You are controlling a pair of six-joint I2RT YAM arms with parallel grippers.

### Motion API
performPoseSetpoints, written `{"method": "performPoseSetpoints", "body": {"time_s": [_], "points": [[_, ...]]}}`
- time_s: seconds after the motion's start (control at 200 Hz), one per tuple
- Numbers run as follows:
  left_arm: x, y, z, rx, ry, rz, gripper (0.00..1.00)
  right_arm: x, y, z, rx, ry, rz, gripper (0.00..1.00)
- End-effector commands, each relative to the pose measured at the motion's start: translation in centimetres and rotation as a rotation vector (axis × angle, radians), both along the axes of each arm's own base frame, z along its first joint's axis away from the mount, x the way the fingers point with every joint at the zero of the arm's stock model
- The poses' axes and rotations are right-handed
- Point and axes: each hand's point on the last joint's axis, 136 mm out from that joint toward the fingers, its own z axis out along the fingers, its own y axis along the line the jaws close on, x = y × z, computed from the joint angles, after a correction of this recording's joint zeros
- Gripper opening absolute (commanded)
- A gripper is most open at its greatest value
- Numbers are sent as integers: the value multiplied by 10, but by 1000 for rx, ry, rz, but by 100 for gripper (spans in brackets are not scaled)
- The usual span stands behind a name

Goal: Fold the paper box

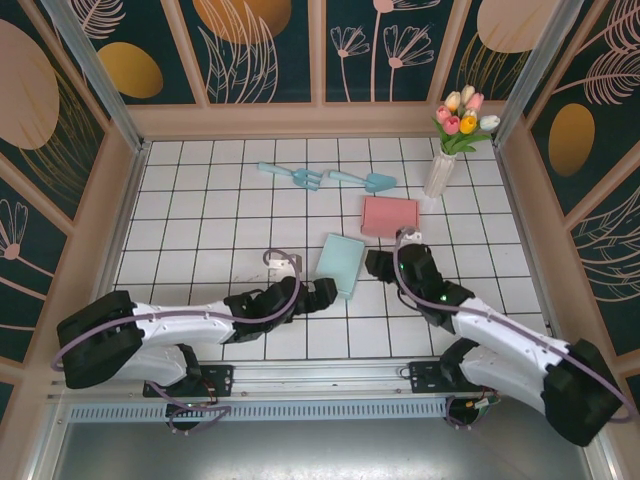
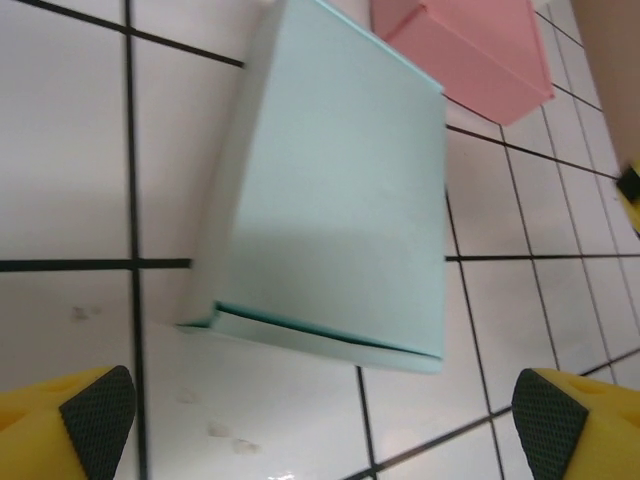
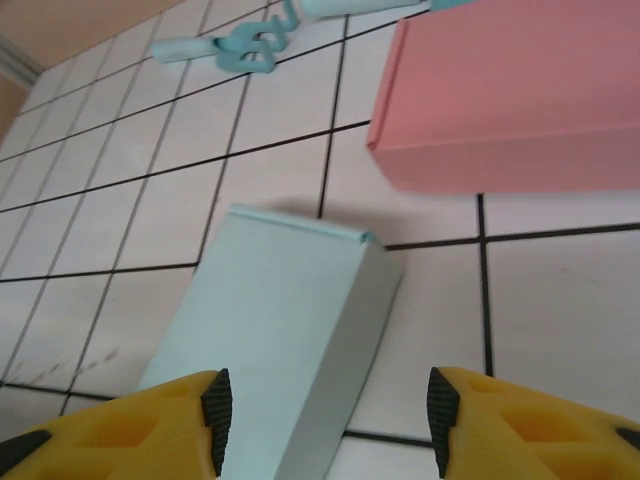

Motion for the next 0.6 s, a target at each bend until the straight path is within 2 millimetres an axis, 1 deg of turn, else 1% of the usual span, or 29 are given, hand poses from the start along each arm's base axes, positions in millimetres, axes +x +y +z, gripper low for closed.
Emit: {"method": "performPoseSetpoints", "body": {"time_s": [0.0, 0.125, 0.24, 0.32, 0.485, 0.595], "points": [[-3, -19, 2, -87, 25, -26, 97, 26, 21, 21, -15, -71, 100, 57], [-2, -27, -5, -96, 44, -26, 97, 48, 39, 18, -62, -79, 161, 58], [-2, -32, -9, -114, 60, -20, 97, 65, 54, 7, -85, -52, 220, 59], [1, -31, -13, -107, 60, -3, 97, 75, 60, -3, -101, -26, 235, 59], [6, -33, -13, -93, 55, 17, 97, 90, 68, -16, -104, 8, 262, 59], [9, -32, -14, -88, 51, 36, 98, 92, 76, -26, -92, 46, 286, 59]]}}
